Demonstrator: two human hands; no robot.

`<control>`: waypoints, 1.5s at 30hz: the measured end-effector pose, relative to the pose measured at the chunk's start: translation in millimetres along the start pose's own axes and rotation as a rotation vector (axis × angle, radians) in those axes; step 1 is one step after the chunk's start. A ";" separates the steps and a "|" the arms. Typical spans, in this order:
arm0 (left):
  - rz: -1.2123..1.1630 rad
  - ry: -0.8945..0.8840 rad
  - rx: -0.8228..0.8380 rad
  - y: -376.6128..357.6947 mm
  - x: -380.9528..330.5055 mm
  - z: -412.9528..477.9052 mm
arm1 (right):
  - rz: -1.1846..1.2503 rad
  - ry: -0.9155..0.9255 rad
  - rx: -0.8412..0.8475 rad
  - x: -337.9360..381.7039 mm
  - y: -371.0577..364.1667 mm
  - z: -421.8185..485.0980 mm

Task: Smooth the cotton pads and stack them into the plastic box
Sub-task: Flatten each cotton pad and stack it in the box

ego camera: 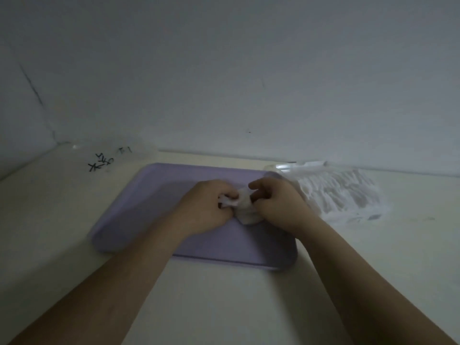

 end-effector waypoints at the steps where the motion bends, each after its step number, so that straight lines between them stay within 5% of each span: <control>1: -0.061 0.025 0.004 0.8 7.1 -4.4 | 0.021 0.001 -0.011 -3.3 -0.3 1.5; 9: -0.382 0.105 -0.012 2.5 22.8 -18.3 | -0.102 0.111 -0.063 -3.1 -6.0 9.0; 16: -0.575 0.270 -0.035 -0.3 34.8 -23.4 | -0.042 0.013 -0.030 -15.1 -12.7 13.4; 20: -0.553 0.321 -0.174 10.1 49.8 -25.5 | -0.104 0.020 0.039 -14.4 -19.2 9.2; 25: -0.493 0.252 -0.017 -3.5 42.5 -26.8 | -0.127 0.052 0.062 -10.4 -23.8 5.0; 32: -0.456 0.212 0.010 -5.8 35.4 -27.6 | 0.043 0.034 0.156 -10.4 -30.2 0.0; 45: -0.904 0.327 -0.084 8.0 50.0 -31.0 | 0.623 0.027 -0.232 -17.7 19.8 -6.7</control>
Point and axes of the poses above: each hand's wrist, its own z-axis towards the middle knuckle, its own y-axis out of the back of the hand, x = y × z, the point moved 10 cm from there along z, towards the middle knuckle, and after that the axes turned 14 degrees about z, right-handed, at the moved point
